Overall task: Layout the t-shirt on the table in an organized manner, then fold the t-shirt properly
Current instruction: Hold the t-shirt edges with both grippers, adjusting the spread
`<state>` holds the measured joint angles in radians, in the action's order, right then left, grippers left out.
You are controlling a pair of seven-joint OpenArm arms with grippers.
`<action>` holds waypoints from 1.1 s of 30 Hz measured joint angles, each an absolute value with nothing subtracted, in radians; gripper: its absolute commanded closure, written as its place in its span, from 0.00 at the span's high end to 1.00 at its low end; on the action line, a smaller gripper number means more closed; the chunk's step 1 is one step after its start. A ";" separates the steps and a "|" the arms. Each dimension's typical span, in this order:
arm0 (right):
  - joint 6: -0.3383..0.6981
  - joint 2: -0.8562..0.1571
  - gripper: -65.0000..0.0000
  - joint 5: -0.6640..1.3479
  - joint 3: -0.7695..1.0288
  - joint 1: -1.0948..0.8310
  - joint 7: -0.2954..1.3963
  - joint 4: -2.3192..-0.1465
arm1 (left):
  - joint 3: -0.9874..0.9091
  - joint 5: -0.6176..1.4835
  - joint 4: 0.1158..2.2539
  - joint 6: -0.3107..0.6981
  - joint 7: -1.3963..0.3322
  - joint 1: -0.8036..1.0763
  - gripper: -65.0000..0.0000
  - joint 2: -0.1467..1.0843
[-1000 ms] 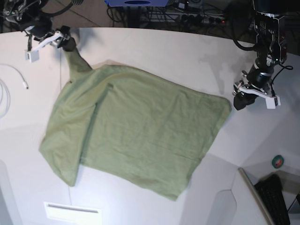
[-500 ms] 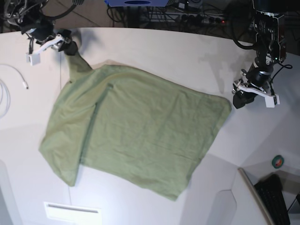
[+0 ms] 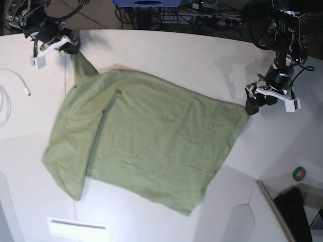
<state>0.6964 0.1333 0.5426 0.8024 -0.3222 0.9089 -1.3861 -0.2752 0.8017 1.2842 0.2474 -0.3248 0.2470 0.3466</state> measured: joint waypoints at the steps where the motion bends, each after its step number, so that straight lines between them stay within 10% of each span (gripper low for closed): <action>1: 0.696 0.133 0.00 0.543 0.802 -0.321 0.909 -1.386 | -0.275 0.802 1.284 0.247 -0.325 0.246 0.87 0.347; 21: 0.696 0.135 0.00 0.543 0.801 -0.325 0.907 -1.386 | -0.110 0.817 1.014 0.266 -0.273 0.040 0.86 0.313; 28: 0.696 0.133 0.00 0.543 0.801 -0.325 0.907 -1.386 | -0.110 0.818 1.008 0.262 -0.303 0.045 0.24 0.303; 33: 0.696 0.133 0.00 0.543 0.801 -0.324 0.906 -1.386 | -0.110 0.808 1.015 0.254 -0.323 0.044 0.00 0.302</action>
